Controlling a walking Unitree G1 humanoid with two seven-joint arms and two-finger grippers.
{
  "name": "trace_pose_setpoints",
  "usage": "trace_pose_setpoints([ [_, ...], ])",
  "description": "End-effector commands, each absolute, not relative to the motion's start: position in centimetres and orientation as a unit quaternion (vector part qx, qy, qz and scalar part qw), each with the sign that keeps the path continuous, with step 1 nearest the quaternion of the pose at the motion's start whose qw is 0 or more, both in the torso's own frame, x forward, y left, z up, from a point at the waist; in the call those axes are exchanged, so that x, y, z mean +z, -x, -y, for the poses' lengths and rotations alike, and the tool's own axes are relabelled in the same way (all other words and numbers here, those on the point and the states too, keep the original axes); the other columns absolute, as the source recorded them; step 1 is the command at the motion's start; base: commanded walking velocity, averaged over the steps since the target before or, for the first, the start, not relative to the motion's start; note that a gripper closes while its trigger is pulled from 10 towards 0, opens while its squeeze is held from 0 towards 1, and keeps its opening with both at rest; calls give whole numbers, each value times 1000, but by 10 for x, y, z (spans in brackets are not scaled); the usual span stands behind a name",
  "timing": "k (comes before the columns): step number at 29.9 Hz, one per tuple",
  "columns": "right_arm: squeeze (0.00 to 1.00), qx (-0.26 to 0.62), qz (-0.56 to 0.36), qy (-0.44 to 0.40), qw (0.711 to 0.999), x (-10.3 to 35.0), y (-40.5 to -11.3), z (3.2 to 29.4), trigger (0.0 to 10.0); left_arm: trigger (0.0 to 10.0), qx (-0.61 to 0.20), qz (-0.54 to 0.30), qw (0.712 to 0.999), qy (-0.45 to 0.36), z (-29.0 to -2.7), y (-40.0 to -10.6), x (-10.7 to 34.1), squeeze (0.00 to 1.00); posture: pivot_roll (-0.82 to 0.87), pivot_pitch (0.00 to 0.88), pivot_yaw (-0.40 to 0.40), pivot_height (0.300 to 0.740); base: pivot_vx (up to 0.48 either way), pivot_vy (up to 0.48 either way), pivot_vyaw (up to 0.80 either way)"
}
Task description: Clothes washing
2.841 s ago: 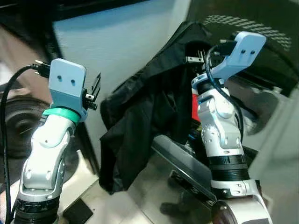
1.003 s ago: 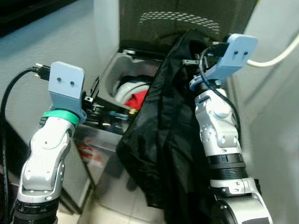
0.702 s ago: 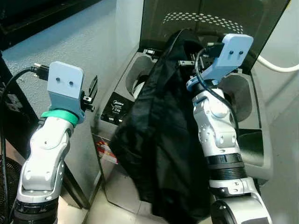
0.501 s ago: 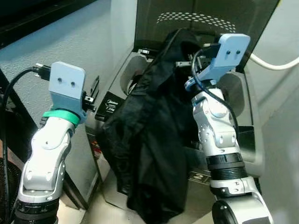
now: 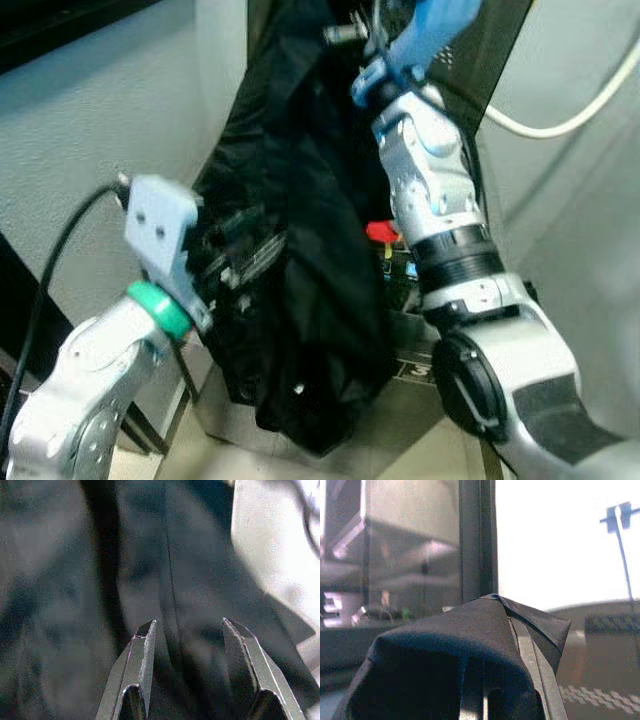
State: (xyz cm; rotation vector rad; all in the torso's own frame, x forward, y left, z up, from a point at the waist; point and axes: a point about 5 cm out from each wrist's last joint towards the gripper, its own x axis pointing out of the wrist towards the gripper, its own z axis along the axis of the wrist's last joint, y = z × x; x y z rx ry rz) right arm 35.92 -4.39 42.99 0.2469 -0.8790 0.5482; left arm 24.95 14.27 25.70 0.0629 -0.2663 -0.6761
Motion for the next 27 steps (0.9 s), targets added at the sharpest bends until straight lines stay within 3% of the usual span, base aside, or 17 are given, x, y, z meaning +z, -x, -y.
trace_pose_setpoints([
  [1,0,267,435,-132,850,435,-357,45,10000,10000,-288,116,949,-56,-147,-259,250,0,212,103,-39,740,0,0,0],
  [4,0,264,434,-132,851,433,-359,46,10000,10000,-251,100,958,-92,-151,-269,243,0,208,99,-35,740,0,0,0],
  [5,0,263,433,-132,852,432,-360,47,10000,10000,-242,96,960,-101,-152,-272,240,357,207,98,-35,740,0,0,0],
  [6,0,263,433,-132,852,432,-360,47,10000,10000,-242,96,960,-101,-152,-272,240,357,207,98,-35,740,0,0,0],
  [7,0,262,433,-131,852,431,-361,48,10000,10000,-236,91,962,-100,-153,-275,238,1000,203,95,-33,740,0,0,0],
  [15,0,255,436,-131,853,430,-364,52,10000,10000,-255,82,959,-87,-150,-288,236,1000,187,87,-21,740,0,0,0],
  [21,0,251,446,-130,849,433,-363,57,10000,10000,-326,94,937,-84,-134,-293,246,1000,168,79,-9,740,0,0,0],
  [22,0,250,449,-130,848,433,-363,58,10000,10000,-352,95,927,-84,-129,-294,247,0,163,76,-5,740,0,0,0],
  [27,0,250,455,-132,845,434,-361,59,10000,10000,-366,93,921,-92,-125,-299,246,0,159,75,-3,740,0,0,0],
])
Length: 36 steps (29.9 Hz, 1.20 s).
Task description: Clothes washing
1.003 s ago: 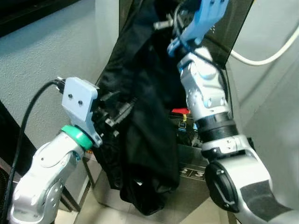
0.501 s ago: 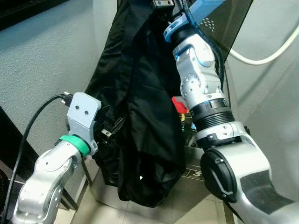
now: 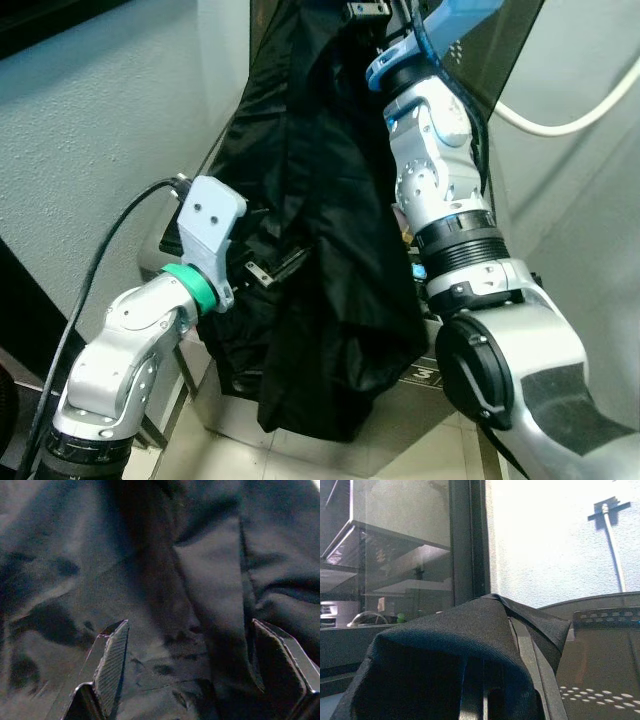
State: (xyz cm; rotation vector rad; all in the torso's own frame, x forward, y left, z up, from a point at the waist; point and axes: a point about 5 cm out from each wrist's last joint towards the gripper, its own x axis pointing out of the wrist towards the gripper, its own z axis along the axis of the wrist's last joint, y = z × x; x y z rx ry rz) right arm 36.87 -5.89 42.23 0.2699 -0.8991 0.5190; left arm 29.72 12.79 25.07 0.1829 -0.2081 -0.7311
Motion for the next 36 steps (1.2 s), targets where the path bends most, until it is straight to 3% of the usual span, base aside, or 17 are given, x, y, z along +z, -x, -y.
trace_pose_setpoints([
  [1,0,249,458,-134,842,435,-360,60,10000,0,-355,98,924,-99,-126,-306,247,0,152,76,4,740,0,0,0],
  [6,0,242,465,-139,840,436,-359,64,10000,0,-309,101,935,-144,-133,-324,249,0,141,80,12,740,0,0,0],
  [24,0,236,467,-145,840,433,-359,71,10000,0,-245,112,946,-180,-148,-343,253,0,136,94,18,740,0,0,0],
  [31,0,299,488,-215,791,443,-339,85,10000,0,-176,115,950,-230,-167,-365,262,0,127,103,27,740,0,0,0],
  [32,0,306,499,-257,768,448,-333,102,10000,10000,-120,113,945,-283,-182,-380,270,0,117,109,33,740,0,0,0],
  [34,0,306,499,-257,768,448,-333,102,10000,10000,-120,113,945,-283,-182,-380,270,0,117,109,33,740,0,0,0],
  [36,0,291,504,-293,759,449,-334,120,10000,10000,-54,127,933,-332,-199,-391,288,0,106,116,38,740,0,0,0],
])
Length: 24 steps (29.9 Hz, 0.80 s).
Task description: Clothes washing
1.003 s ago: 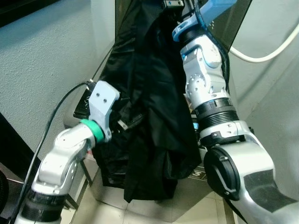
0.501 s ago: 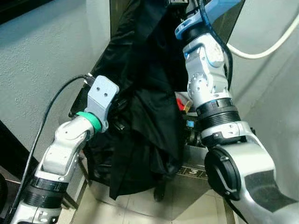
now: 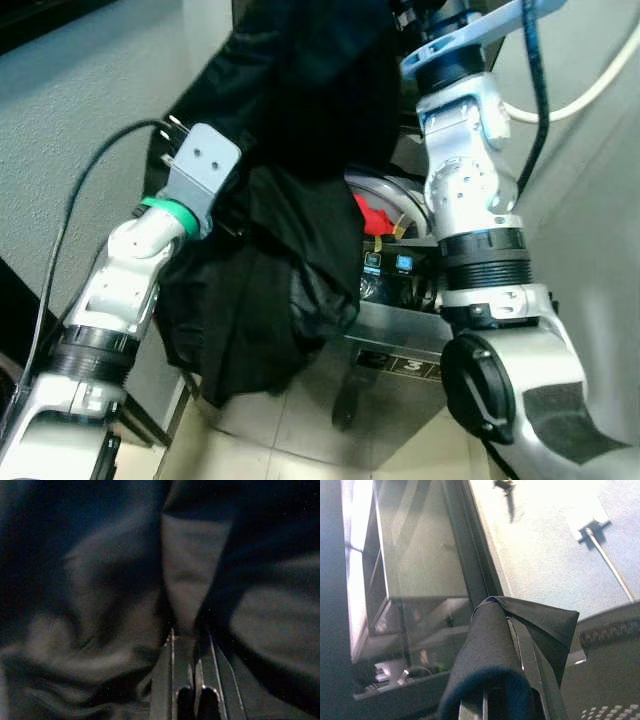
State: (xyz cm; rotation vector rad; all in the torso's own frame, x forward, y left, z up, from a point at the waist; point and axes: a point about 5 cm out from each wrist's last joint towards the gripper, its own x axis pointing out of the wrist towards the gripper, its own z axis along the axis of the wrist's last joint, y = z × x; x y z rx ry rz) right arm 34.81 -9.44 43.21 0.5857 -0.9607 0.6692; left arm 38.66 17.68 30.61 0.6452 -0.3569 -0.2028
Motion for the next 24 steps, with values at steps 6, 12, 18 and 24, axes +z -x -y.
trace_pose_setpoints([
  [6,0,291,483,-239,790,426,-340,121,10000,10000,7,202,882,-426,-205,-401,342,0,100,141,37,740,0,0,0],
  [12,0,324,406,-68,852,370,-348,73,10000,10000,-5,256,860,-441,-175,-406,371,0,85,187,53,740,0,0,0],
  [18,0,305,309,55,899,312,-360,32,10000,10000,-124,175,927,-308,-135,-419,330,0,67,214,60,740,0,0,0],
  [24,0,320,259,115,904,285,-360,20,10000,10000,-273,143,926,-219,-107,-414,304,0,65,207,60,740,0,0,0],
])
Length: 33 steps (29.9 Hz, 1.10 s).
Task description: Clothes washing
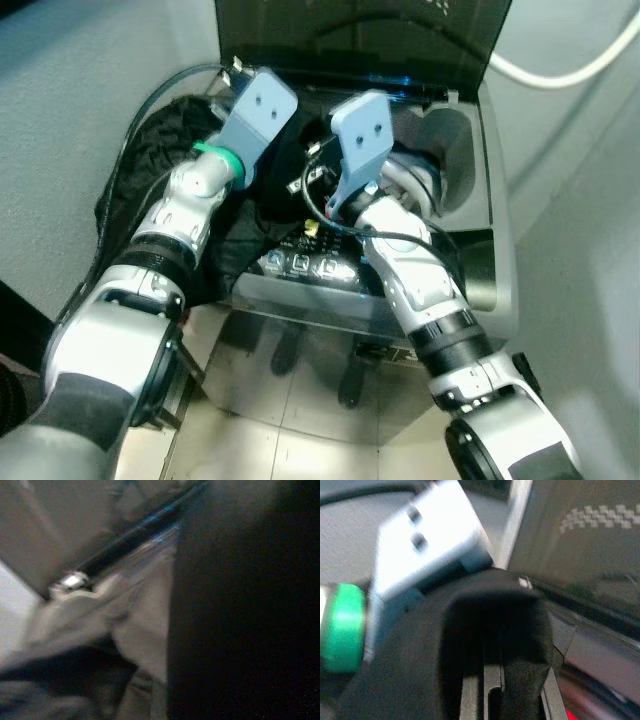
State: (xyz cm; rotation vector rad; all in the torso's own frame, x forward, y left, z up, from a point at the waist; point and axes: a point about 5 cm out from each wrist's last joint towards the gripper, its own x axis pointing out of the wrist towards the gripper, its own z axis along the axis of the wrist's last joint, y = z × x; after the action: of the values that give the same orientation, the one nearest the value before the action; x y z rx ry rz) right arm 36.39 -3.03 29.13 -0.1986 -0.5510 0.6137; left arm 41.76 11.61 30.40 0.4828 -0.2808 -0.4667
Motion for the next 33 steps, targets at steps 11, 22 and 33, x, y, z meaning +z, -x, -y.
trace_pose_setpoints([
  [11,600,252,265,142,920,302,-376,17,10000,10000,-336,202,899,-197,-123,-366,300,1000,133,163,14,740,0,0,0],
  [22,1000,187,267,129,937,324,-391,28,10000,10000,-284,232,913,-181,-149,-313,301,1000,174,146,-7,740,0,0,0],
  [33,1000,148,294,352,876,319,-398,31,10000,10000,-231,215,931,-183,-141,-270,271,0,194,130,-16,740,0,0,0],
])
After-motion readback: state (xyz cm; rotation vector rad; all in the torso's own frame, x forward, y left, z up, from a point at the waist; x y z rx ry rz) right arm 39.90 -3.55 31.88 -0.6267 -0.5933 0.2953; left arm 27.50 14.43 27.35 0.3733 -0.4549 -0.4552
